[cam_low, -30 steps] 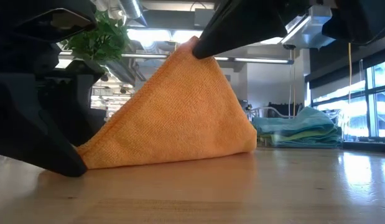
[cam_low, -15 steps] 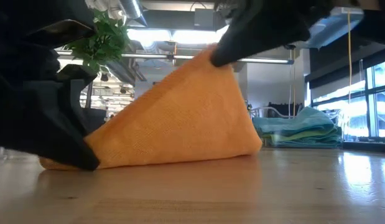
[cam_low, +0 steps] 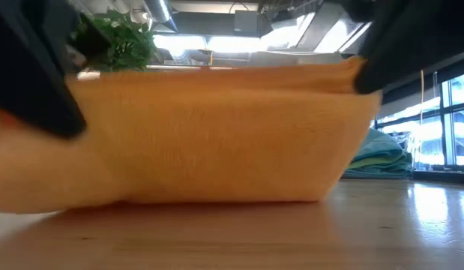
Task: Fold microfiber towels
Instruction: Fold the orange microfiber towel
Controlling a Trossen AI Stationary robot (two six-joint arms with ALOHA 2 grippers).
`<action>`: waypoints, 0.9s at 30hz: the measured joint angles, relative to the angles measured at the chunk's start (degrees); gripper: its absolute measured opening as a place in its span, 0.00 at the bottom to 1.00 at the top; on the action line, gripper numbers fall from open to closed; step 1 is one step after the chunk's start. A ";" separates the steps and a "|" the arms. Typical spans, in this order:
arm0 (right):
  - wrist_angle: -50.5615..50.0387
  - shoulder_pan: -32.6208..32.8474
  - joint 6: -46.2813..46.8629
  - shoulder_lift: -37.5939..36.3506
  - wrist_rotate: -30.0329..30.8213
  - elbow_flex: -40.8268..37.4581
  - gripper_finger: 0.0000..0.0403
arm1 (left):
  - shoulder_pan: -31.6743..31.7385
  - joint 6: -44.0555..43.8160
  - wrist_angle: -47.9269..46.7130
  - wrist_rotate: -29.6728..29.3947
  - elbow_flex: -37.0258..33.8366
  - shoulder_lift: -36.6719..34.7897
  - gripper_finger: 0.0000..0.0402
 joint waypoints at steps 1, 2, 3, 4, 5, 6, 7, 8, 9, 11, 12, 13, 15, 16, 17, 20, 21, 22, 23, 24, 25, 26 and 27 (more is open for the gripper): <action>-0.01 0.52 0.25 0.00 0.18 0.00 0.02 | -0.28 0.09 -0.28 0.07 0.77 0.00 0.00; -0.09 0.95 0.29 0.00 0.98 0.00 0.02 | -0.36 0.54 -0.84 0.15 1.75 0.00 0.00; -0.42 1.19 0.24 -0.02 2.33 0.01 0.02 | -0.33 1.30 -2.07 0.18 2.92 0.00 0.00; -1.06 1.37 -0.18 -0.13 4.00 0.00 0.02 | -0.09 2.33 -3.81 0.16 4.26 0.00 0.00; -1.71 1.40 -0.75 -0.22 5.89 0.00 0.02 | 0.30 3.71 -6.48 0.16 5.77 0.00 0.00; -2.28 1.38 -1.17 -0.33 7.83 0.00 0.02 | 0.82 5.28 -9.84 0.13 7.45 0.00 0.00; -3.38 1.30 -2.14 -0.62 10.08 -0.02 0.02 | 1.44 6.85 -13.20 -0.10 9.10 0.00 0.00; -4.50 0.87 -2.65 -0.90 12.43 -0.02 0.02 | 2.20 8.35 -16.92 -0.47 10.77 0.00 0.00; -5.62 0.40 -3.30 -1.20 14.98 -0.02 0.02 | 3.03 9.60 -20.70 -0.58 12.27 -0.02 0.00; -8.53 -0.81 -3.89 -1.44 19.42 -0.01 0.02 | 4.87 11.83 -27.50 -1.19 14.62 -0.02 0.00; -10.05 -1.60 -3.94 -1.44 21.22 -0.01 0.02 | 5.82 12.73 -30.38 -1.70 15.42 -0.02 0.00; -11.75 -2.40 -4.10 -1.44 22.58 -0.05 0.02 | 6.73 13.55 -32.59 -2.73 15.81 -0.05 0.00; -13.19 -4.29 -4.19 -1.44 23.22 -0.38 0.02 | 8.61 14.84 -35.66 -4.53 15.82 -0.07 0.00; -13.04 -5.47 -4.29 -1.44 22.79 -0.93 0.02 | 9.52 15.48 -36.83 -5.23 15.57 -0.07 0.00; -12.83 -6.56 -4.29 -1.44 21.67 -1.55 0.02 | 10.55 16.20 -37.16 -5.83 15.15 -0.07 0.00; -11.86 -9.58 -4.25 -1.44 20.17 -3.50 0.02 | 13.52 18.33 -36.96 -6.47 13.18 -0.07 0.00; -10.87 -10.42 -4.60 -1.44 20.16 -4.34 0.02 | 14.46 18.49 -36.74 -6.51 12.56 -0.07 0.00; -9.97 -11.24 -5.33 -1.44 20.16 -5.18 0.02 | 15.26 18.45 -36.56 -6.57 12.07 -0.07 0.00; -9.11 -12.00 -5.82 -1.44 20.13 -5.88 0.02 | 15.98 18.32 -36.42 -6.62 11.45 -0.07 0.00; -7.89 -12.70 -6.75 -1.44 20.11 -6.49 0.02 | 16.63 18.21 -36.21 -6.59 10.78 -0.07 0.00; -6.39 -13.41 -7.28 -1.44 20.09 -7.08 0.02 | 17.20 18.09 -36.33 -6.62 10.01 -0.07 0.00; -4.59 -14.07 -8.28 -1.44 20.00 -7.81 0.02 | 17.74 18.08 -36.33 -6.59 9.26 -0.07 0.00; -3.14 -14.64 -8.97 -1.44 19.88 -8.55 0.02 | 18.20 18.08 -36.13 -6.66 8.53 -0.07 0.00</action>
